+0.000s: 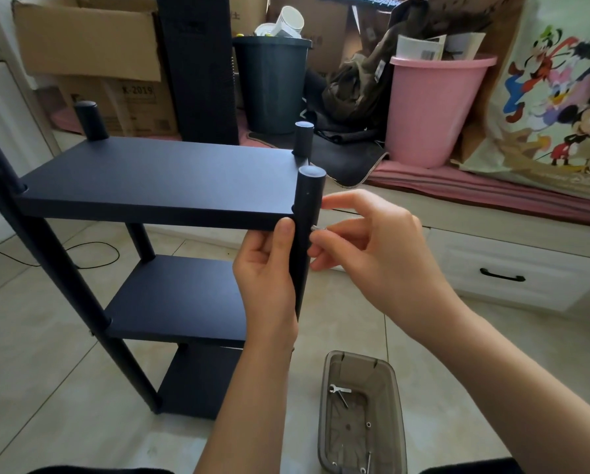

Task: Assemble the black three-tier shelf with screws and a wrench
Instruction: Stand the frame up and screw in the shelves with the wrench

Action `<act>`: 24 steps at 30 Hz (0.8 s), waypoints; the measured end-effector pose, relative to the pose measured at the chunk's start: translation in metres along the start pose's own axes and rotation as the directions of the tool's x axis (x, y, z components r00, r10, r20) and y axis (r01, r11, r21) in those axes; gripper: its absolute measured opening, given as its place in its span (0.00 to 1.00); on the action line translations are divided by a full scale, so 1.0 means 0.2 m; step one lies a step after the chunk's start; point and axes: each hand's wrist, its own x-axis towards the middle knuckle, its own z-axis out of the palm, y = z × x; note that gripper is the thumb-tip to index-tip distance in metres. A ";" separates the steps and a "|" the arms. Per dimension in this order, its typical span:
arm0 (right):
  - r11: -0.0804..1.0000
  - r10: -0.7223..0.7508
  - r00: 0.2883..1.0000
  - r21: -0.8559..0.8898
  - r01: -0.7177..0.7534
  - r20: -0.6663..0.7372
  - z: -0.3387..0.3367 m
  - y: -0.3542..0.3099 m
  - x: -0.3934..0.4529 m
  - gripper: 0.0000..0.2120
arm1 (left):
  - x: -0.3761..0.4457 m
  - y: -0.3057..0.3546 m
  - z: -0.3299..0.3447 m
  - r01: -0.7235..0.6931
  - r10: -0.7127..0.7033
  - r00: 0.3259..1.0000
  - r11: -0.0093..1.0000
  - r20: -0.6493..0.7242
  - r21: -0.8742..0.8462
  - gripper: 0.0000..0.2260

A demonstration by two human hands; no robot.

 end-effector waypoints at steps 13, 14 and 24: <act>1.000 0.017 1.000 -0.001 -0.017 0.017 -0.01 0.01 -0.01 0.12 | -0.01 -0.01 -0.03 0.003 -0.003 1.000 1.000 0.026 0.004 0.08; 0.999 -0.002 1.000 -0.046 0.002 0.005 -0.01 0.01 -0.01 0.12 | -0.02 -0.02 -0.04 0.005 -0.005 1.000 1.000 0.024 0.010 0.08; 0.998 0.027 0.999 0.056 -0.029 0.030 -0.03 0.00 -0.02 0.07 | -0.02 -0.02 -0.02 0.020 -0.019 1.000 0.999 0.014 -0.028 0.07</act>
